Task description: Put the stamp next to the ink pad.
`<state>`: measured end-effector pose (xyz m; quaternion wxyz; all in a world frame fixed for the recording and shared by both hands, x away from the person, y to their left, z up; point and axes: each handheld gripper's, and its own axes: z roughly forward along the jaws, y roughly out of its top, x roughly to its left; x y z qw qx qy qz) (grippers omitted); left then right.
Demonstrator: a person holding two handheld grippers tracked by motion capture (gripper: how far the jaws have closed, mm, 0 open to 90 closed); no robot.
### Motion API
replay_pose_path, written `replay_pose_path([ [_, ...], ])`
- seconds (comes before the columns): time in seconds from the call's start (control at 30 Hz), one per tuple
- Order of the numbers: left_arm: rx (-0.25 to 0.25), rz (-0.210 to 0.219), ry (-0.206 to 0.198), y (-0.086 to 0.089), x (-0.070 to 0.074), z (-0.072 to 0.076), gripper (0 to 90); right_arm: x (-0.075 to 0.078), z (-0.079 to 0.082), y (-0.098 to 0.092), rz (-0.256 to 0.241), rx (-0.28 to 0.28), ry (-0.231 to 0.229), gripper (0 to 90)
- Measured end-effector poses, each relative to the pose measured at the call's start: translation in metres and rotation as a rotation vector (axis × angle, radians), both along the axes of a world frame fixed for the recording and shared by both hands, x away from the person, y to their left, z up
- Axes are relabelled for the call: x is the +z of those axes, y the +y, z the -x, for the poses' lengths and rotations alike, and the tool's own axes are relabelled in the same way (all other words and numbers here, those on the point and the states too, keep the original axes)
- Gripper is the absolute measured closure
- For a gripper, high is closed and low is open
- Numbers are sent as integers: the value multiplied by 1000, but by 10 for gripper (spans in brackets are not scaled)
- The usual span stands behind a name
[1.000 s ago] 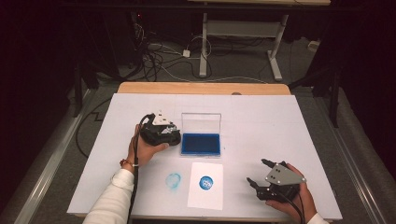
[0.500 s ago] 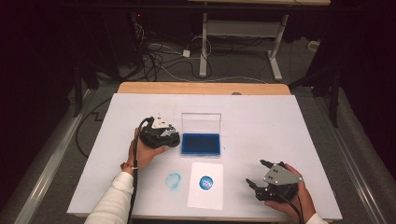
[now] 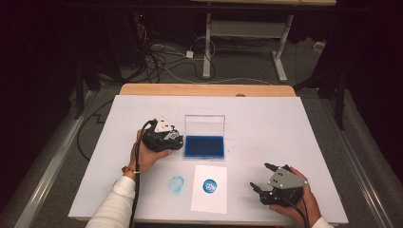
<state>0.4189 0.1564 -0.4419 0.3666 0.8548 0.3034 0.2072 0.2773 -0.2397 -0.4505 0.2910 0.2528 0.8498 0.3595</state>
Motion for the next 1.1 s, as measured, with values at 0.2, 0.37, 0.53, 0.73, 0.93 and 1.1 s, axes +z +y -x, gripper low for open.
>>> replay_pose_path([
  [0.2, -2, -35, -55, -3, 8, 6, 413, 1, 0, 0, -2, 3, -4, 233],
  [0.37, -9, 4, -78, 0, 12, 9, 373, 2, 1, 0, -3, 4, -11, 233],
  [0.53, 20, 16, -89, 2, 14, 11, 261, 2, 1, 1, -4, 4, -10, 233],
  [0.73, 15, 61, -88, 4, 15, 12, 162, 2, 2, 2, -1, 12, -8, 255],
  [0.93, 8, 58, -101, 4, 18, 15, 161, 2, 1, 1, -9, 5, -13, 241],
  [1.1, 5, 46, -112, 3, 20, 18, 161, 3, 0, 1, -11, 5, -16, 236],
])
